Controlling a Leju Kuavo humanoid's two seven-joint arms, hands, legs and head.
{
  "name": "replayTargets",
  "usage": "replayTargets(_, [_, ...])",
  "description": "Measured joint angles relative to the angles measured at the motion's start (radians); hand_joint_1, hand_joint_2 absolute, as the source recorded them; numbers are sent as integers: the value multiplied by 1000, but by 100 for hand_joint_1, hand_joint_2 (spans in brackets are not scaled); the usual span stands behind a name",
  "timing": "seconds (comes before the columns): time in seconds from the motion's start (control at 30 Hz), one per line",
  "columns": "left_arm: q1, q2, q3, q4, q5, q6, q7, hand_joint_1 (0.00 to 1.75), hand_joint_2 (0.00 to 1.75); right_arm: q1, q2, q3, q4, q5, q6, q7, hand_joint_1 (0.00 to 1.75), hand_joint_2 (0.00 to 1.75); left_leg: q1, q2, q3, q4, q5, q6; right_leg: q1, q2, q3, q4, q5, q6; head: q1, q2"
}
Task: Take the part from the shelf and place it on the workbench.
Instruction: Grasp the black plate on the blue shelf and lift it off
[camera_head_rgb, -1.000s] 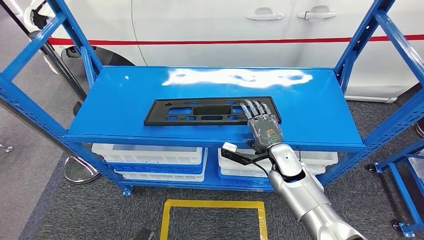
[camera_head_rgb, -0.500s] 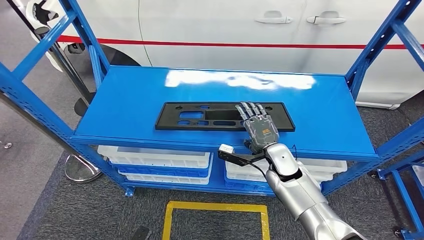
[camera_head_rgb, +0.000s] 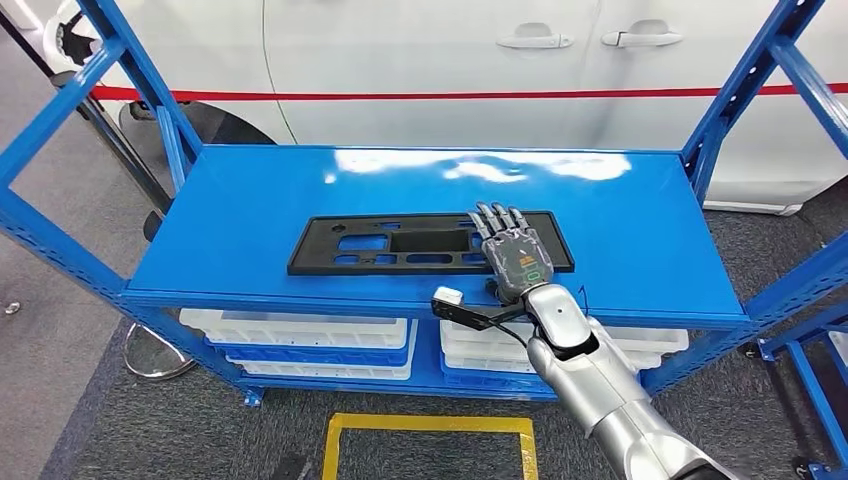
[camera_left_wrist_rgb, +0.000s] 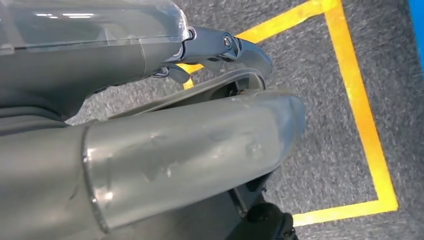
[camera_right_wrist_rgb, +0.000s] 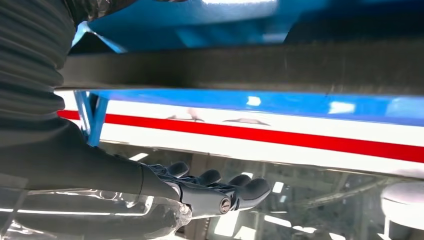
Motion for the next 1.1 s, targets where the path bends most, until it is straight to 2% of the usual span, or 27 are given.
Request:
replayTargets(0.03, [-2, 0, 0, 0, 0, 0, 3, 0, 0, -4, 3, 1, 5, 1, 6, 0, 74, 175, -3, 0, 24, -56, 23, 5, 0, 1, 3, -1, -2, 4, 0, 0])
replayTargets(0.07, [-3, 0, -1, 0, 0, 1, 6, 0, 0, -9, 6, 3, 13, 2, 12, 1, 115, 175, -7, 0, 40, -94, 31, 11, 0, 2, 3, -3, -3, 8, 0, 0])
replayTargets(0.1, [-5, 0, -2, 0, 1, 2, 8, 0, 0, -14, 8, 6, 24, 4, 18, 3, 154, 175, -11, -1, 46, -108, 28, 16, 0, 2, 3, -6, -3, 14, 0, 0])
replayTargets(0.13, [-6, 0, -4, 0, 1, 2, 9, 0, 0, -19, 12, 11, 38, 8, 24, 5, 168, 175, -14, -1, 48, -117, 27, 21, 0, 2, 3, -10, -2, 20, 0, 0])
replayTargets(0.17, [-7, 0, -6, 0, 1, 2, 10, 0, 0, -24, 15, 15, 53, 13, 31, 8, 172, 175, -11, -1, 52, -128, 28, 26, 0, 0, 5, -14, -3, 26, 0, 0])
replayTargets(0.23, [-8, -1, -12, 0, 0, 1, 11, 0, 0, -42, 23, 26, 92, 27, 45, 13, 175, 175, -8, -1, 67, -152, 36, 37, 1, -3, 0, 5, -20, 34, 0, 0])
replayTargets(0.27, [-10, -2, -15, 0, -1, 1, 11, 0, 0, -52, 27, 33, 112, 32, 50, 15, 175, 175, -7, 0, 74, -162, 38, 42, 3, -3, -16, 41, -41, 34, 1, 0])
replayTargets(0.33, [-15, -2, -21, 0, -1, 0, 13, 0, 0, -65, 33, 50, 154, 39, 53, 18, 175, 175, -12, 1, 78, -163, 36, 49, 4, -3, -74, 156, -91, 33, 1, 0])
replayTargets(0.37, [-15, -2, -23, 0, 0, 0, 14, 0, 0, -67, 35, 56, 169, 41, 52, 19, 175, 175, -13, 1, 79, -160, 33, 52, 5, -3, -103, 206, -105, 33, 1, 0])
replayTargets(0.4, [-15, -2, -24, 0, 0, 1, 16, 0, 0, -69, 37, 63, 183, 42, 51, 19, 175, 175, -14, 0, 79, -156, 30, 54, 4, -3, -118, 227, -99, 34, 1, 0])
replayTargets(0.43, [-13, -2, -25, 0, 0, 1, 17, 0, 0, -72, 39, 68, 194, 43, 51, 19, 175, 175, -14, -1, 80, -151, 26, 54, 4, -4, -117, 212, -75, 35, 1, 0])
replayTargets(0.5, [-12, -3, -27, 0, 1, 1, 18, 0, 0, -86, 43, 79, 210, 44, 57, 17, 175, 175, -13, -1, 79, -135, 14, 48, 2, -4, -72, 106, -8, 35, 1, 0])
replayTargets(0.57, [-14, -3, -30, 0, 2, 2, 19, 0, 0, -102, 49, 91, 225, 45, 68, 16, 175, 175, -15, -1, 76, -117, 3, 38, 4, -4, -36, 22, 20, 30, 1, 0])
replayTargets(0.63, [-16, -3, -33, 0, 6, 2, 19, 0, 0, -113, 57, 102, 239, 47, 76, 16, 175, 175, -16, -1, 75, -110, -2, 27, 10, -2, -27, 5, 17, 21, 0, 0])
replayTargets(0.7, [-15, -3, -33, 0, 10, 3, 20, 0, 0, -120, 64, 109, 251, 48, 79, 17, 175, 175, -13, -1, 77, -108, -6, 18, 9, -4, -20, 0, 20, 10, 0, 0])
replayTargets(0.73, [-15, -3, -34, 0, 11, 3, 20, 0, 0, -122, 67, 111, 255, 48, 80, 17, 175, 175, -12, -1, 72, -92, -19, 13, 6, -5, -17, -3, 22, 5, 0, 0])
replayTargets(0.77, [-15, -3, -34, 0, 11, 3, 20, 0, 0, -125, 70, 113, 259, 49, 82, 17, 175, 175, -10, -1, 58, -58, -42, 7, 3, -8, -14, -6, 24, 1, 0, 0])
replayTargets(0.83, [-14, -3, -34, 0, 12, 3, 20, 0, 0, -126, 74, 117, 267, 50, 84, 17, 174, 175, -3, 0, 8, 56, -103, -6, 2, -12, -14, -8, 25, -3, 0, 0])
replayTargets(0.87, [-12, -3, -34, 0, 12, 3, 20, 0, 0, -127, 75, 118, 270, 50, 84, 18, 174, 175, 2, 0, -16, 110, -124, -11, 2, -13, -15, -8, 25, -3, 0, 0])
replayTargets(0.9, [-10, -3, -34, 0, 12, 3, 20, 0, 0, -127, 76, 119, 274, 51, 84, 19, 174, 175, 6, 0, -28, 139, -129, -14, 2, -14, -15, -7, 25, -3, 0, 0])
replayTargets(0.93, [-9, -3, -34, 0, 12, 3, 20, 0, 0, -128, 76, 120, 276, 52, 84, 20, 175, 175, 10, 0, -23, 133, -115, -17, 1, -14, -14, -7, 25, -3, 0, 0])
replayTargets(0.97, [-9, -3, -34, 0, 13, 3, 20, 0, 0, -129, 76, 121, 278, 52, 83, 21, 175, 175, 13, 0, 2, 88, -87, -19, 0, -14, -13, -7, 25, -1, 0, 0])
replayTargets(1.03, [-10, -3, -35, 0, 15, 5, 19, 0, 0, -132, 77, 122, 282, 52, 78, 24, 175, 175, 17, 0, 69, -42, -34, -21, -2, -13, -11, -7, 25, 7, 0, 0])
replayTargets(1.07, [-11, -3, -36, 0, 16, 6, 18, 0, 0, -134, 78, 122, 286, 51, 71, 27, 175, 175, 15, 0, 92, -89, -21, -17, -2, -11, -12, -8, 26, 13, 0, 0])
replayTargets(1.1, [-11, -3, -37, 0, 18, 8, 18, 0, 0, -135, 78, 122, 289, 50, 62, 30, 175, 175, 12, -1, 103, -113, -20, -13, -1, -10, -12, -10, 28, 21, 0, 0])
